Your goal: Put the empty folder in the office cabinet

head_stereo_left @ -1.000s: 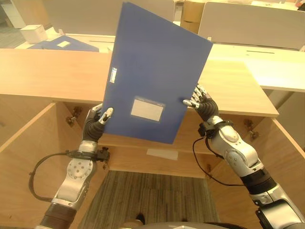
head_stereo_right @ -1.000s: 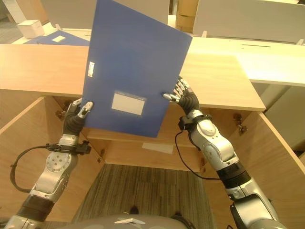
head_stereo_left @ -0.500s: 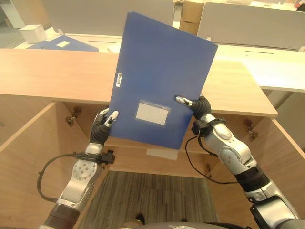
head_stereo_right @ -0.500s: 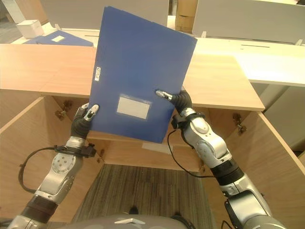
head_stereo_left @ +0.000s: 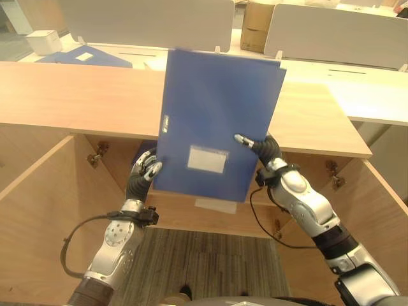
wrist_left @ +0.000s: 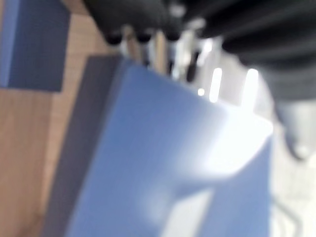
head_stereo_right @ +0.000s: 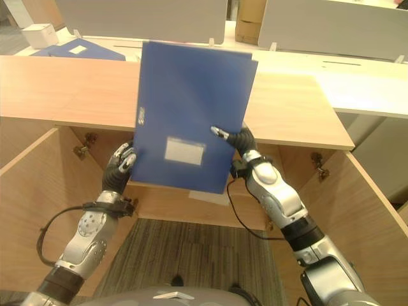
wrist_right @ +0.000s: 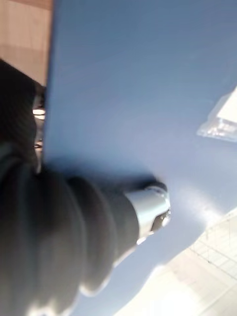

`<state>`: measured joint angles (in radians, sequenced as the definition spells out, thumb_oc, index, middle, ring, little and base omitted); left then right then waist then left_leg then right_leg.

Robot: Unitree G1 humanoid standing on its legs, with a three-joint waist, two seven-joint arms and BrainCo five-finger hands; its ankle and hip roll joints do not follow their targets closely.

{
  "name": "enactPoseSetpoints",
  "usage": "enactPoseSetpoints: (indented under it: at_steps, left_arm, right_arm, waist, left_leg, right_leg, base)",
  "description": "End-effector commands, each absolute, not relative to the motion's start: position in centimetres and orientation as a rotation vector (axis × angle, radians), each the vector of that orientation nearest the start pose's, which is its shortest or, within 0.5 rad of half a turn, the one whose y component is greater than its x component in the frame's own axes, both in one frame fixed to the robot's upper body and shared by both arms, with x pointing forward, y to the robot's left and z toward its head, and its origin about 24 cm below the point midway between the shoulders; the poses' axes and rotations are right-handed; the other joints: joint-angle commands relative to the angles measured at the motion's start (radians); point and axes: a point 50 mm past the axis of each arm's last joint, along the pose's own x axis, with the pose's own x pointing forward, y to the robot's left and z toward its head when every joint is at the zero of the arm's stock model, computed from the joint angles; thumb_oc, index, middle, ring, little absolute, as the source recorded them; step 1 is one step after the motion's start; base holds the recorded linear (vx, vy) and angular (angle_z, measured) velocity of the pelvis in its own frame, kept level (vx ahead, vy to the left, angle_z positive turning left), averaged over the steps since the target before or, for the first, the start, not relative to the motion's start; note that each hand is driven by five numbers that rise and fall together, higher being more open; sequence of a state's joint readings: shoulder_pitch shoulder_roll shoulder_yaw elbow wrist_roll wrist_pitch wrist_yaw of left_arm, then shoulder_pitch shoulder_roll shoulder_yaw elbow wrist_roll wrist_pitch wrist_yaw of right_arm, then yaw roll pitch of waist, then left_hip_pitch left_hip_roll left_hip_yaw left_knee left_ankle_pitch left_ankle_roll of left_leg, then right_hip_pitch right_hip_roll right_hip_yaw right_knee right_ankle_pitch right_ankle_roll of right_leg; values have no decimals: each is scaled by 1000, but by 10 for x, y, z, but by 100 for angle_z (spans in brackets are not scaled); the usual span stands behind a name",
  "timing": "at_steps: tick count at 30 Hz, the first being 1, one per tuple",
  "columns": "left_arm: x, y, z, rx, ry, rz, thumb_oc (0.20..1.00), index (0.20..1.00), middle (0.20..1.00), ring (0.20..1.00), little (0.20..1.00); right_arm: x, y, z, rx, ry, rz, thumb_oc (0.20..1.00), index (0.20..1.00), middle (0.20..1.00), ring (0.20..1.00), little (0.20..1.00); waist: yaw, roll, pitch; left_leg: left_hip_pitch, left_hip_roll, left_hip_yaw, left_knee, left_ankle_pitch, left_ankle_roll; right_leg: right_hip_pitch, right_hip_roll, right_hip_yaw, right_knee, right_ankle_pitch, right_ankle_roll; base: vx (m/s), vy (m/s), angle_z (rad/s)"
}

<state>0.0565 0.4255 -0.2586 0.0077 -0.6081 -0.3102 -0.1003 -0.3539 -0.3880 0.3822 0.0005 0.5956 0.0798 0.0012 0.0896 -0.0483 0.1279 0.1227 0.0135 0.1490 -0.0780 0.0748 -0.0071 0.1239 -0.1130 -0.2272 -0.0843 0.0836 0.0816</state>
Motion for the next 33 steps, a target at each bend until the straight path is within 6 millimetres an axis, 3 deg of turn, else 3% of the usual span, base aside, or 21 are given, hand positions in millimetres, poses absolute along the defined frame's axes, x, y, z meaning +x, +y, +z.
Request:
enactPoseSetpoints:
  at_steps: [1,6,10,14,15,20,21,25,26,28,29,33]
  left_arm:
    - [234,188,60,-225,-215,-224,1000,1000,1000,1000,1000]
    - [210,208,41,-183,-198,-159,1000,1000,1000,1000,1000]
    - [204,213,36,-155,-178,-159,1000,1000,1000,1000,1000]
    - [200,215,17,-139,-51,-136,1000,1000,1000,1000,1000]
    - [193,219,3,-119,20,-109,1000,1000,1000,1000,1000]
    - [168,229,-37,-67,213,-43,1000,1000,1000,1000,1000]
    - [168,229,-37,-67,213,-43,1000,1000,1000,1000,1000]
    - [134,232,-83,-127,448,15,1000,1000,1000,1000,1000]
    - [116,231,-104,-147,590,44,1000,1000,1000,1000,1000]
    - [99,230,-123,-169,746,81,1000,1000,1000,1000,1000]
    - [80,231,-138,-179,869,111,1000,1000,1000,1000,1000]
    - [70,229,-150,-195,965,118,1000,1000,1000,1000,1000]
  right_arm:
    - [290,-126,114,-27,-237,451,200,200,200,200,200]
    - [267,-144,80,-129,-209,455,200,200,200,200,200]
    - [259,-147,66,-183,-169,465,200,200,200,200,200]
    - [252,-150,39,-212,-56,465,200,200,200,200,200]
    - [246,-152,23,-225,10,466,200,200,200,200,200]
    - [227,-166,-17,-257,187,432,200,200,200,200,200]
    - [227,-166,-17,-257,187,432,200,200,200,200,200]
    - [212,-177,-47,-233,309,367,200,200,200,200,200]
    - [210,-180,-55,-217,352,334,200,200,200,200,200]
    - [212,-182,-59,-194,379,304,200,200,200,200,200]
    - [215,-181,-61,-187,391,291,200,200,200,200,200]
    - [226,-176,-58,-175,390,261,200,200,200,200,200]
  waist:
    - [-8,1,-1]
    - [-9,0,21]
    - [-9,-1,33]
    - [-10,-1,42]
    - [-11,-1,49]
    - [-15,-1,61]
    - [-15,-1,61]
    - [-14,-3,70]
    - [-15,-3,71]
    - [-16,-3,72]
    - [-18,-2,71]
    - [-21,4,78]
  left_leg:
    - [-7,-8,-49,-9,-121,17]
    - [-14,-9,-50,-9,-121,22]
    - [-16,-8,-54,-9,-122,24]
    - [-18,-9,-59,-9,-123,23]
    - [-19,-8,-58,-9,-121,21]
    - [-21,-8,-55,-9,-119,23]
    - [-21,-8,-55,-9,-119,23]
    - [-21,-13,-55,-9,-122,28]
    - [-17,-16,-54,-9,-122,30]
    - [-11,-20,-50,-9,-126,34]
    - [-7,-25,-47,-9,-126,40]
    - [-20,-34,-43,1,-129,63]
  right_leg:
    - [28,-13,2,-3,-54,28]
    - [22,-16,-3,-3,-52,33]
    - [21,-17,-7,-3,-52,36]
    - [20,-17,-11,-3,-52,40]
    - [20,-17,-14,-3,-51,42]
    - [15,-20,-20,5,-51,47]
    - [15,-20,-20,5,-51,47]
    - [14,-25,-29,8,-48,53]
    - [13,-27,-31,10,-46,55]
    - [12,-32,-31,10,-45,58]
    - [8,-35,-25,18,-45,60]
    - [-22,-48,-8,71,-55,66]
  base:
    - [0,0,0]
    - [-6,-3,0]
    - [-7,-5,1]
    - [-10,-9,2]
    - [0,0,0]
    - [0,0,0]
    - [0,0,0]
    - [13,25,1]
    - [42,78,3]
    - [52,101,5]
    - [54,112,6]
    - [7,112,2]
